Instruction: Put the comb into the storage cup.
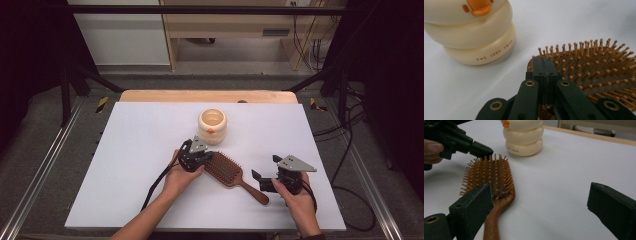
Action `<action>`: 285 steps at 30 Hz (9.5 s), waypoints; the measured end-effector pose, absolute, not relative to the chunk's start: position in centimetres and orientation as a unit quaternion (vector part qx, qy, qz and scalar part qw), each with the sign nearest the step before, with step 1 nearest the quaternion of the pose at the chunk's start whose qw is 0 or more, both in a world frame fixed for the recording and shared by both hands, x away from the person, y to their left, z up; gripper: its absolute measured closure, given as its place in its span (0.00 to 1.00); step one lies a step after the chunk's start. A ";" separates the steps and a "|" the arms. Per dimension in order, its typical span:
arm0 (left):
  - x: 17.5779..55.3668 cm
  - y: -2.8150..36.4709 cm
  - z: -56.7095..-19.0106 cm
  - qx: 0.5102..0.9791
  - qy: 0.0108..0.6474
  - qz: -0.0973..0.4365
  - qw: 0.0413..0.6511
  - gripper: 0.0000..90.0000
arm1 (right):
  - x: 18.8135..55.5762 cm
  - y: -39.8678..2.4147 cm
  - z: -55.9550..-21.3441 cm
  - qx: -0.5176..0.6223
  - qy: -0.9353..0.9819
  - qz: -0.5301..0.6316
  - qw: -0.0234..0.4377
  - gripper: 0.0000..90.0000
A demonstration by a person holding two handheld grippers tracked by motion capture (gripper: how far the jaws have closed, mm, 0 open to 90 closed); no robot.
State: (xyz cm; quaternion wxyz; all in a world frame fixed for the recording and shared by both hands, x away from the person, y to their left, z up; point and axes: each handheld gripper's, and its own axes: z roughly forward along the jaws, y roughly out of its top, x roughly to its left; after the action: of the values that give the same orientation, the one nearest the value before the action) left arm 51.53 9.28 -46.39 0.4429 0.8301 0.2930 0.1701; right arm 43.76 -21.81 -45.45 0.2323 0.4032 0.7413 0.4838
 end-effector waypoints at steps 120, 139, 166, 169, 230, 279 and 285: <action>41.9 29.7 -44.2 0.643 0.427 0.339 0.538 0.05 | 46.5 -13.5 -45.1 0.353 0.918 0.172 0.060 0.80; 41.8 29.3 -44.2 0.647 0.421 0.337 0.539 0.05 | 46.3 -12.4 -45.1 0.344 0.922 0.159 0.085 0.81; 43.9 18.5 -41.0 0.680 0.330 0.199 0.624 0.04 | 45.0 -13.5 -42.8 0.314 0.854 0.377 0.174 0.81; 44.7 16.7 -40.9 0.680 0.329 0.181 0.629 0.05 | 44.8 -13.3 -42.7 0.309 0.846 0.395 0.182 0.81; 48.2 12.1 -35.9 0.613 0.397 0.100 0.675 0.58 | 43.6 -13.9 -42.5 0.346 0.776 0.484 0.209 0.26; 55.5 9.8 -24.2 0.602 0.360 0.211 0.681 0.58 | 44.1 -20.4 -44.1 0.438 0.703 0.465 0.313 0.05; 56.6 9.5 -24.0 0.600 0.364 0.221 0.677 0.58 | 44.1 -20.5 -44.2 0.444 0.699 0.466 0.311 0.05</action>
State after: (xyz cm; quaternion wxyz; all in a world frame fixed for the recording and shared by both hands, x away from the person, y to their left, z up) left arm 56.56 9.49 -23.98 0.6769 0.6002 0.3642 0.2210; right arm 44.10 -20.54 -44.18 0.3113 0.4438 0.6992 0.4661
